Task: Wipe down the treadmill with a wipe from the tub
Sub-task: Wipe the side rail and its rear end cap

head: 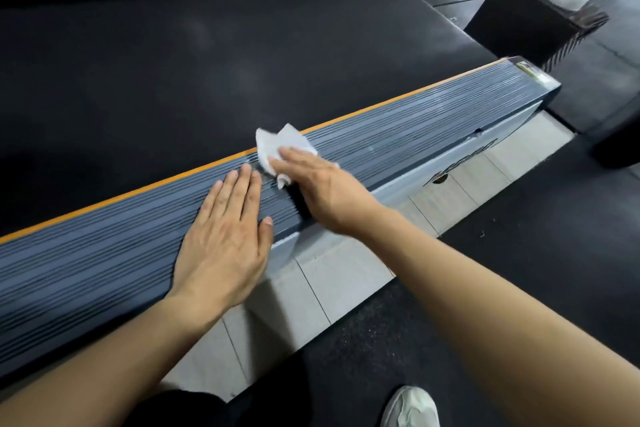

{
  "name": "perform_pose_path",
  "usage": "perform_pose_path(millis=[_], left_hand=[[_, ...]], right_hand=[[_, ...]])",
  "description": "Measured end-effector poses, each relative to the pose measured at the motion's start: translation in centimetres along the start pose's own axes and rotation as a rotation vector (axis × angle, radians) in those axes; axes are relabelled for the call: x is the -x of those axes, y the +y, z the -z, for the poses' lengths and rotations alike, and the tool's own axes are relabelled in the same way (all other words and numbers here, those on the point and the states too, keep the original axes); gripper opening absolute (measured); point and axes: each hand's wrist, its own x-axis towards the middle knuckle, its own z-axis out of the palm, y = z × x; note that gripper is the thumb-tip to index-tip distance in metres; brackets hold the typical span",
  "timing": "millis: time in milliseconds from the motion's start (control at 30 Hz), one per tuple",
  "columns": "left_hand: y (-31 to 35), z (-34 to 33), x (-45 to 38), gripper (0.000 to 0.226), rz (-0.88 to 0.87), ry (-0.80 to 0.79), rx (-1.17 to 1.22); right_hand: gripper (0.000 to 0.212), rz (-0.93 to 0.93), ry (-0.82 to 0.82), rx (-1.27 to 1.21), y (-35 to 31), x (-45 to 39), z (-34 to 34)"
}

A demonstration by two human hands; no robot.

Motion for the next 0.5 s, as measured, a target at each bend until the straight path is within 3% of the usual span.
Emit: perform_pose_path(millis=[133,200,300,400,500], left_hand=[[1.2,0.6,-0.5,0.073,0.085,-0.053,0.032],[2.4,0.7,-1.3,0.071,0.129,-0.044,0.063],[4.7,-0.2,-2.8,0.066,0.121,-0.038,0.064],[5.9,-1.0,-3.8,0.064,0.167,0.008,-0.019],[6.1,-1.1,-3.7,0.06,0.156,0.059,-0.009]], right_hand=[[0.056,-0.38,0.128,0.075,7.6,-2.3,3.8],[0.045,-0.439,0.143,0.116,9.3,-2.7,4.9],[0.034,-0.186,0.136,0.053,7.2,-3.0,4.2],[0.047,0.116,-0.043,-0.033,4.3,-3.1,1.8],[0.056,0.141,-0.055,-0.02,5.1,-2.8,1.9]])
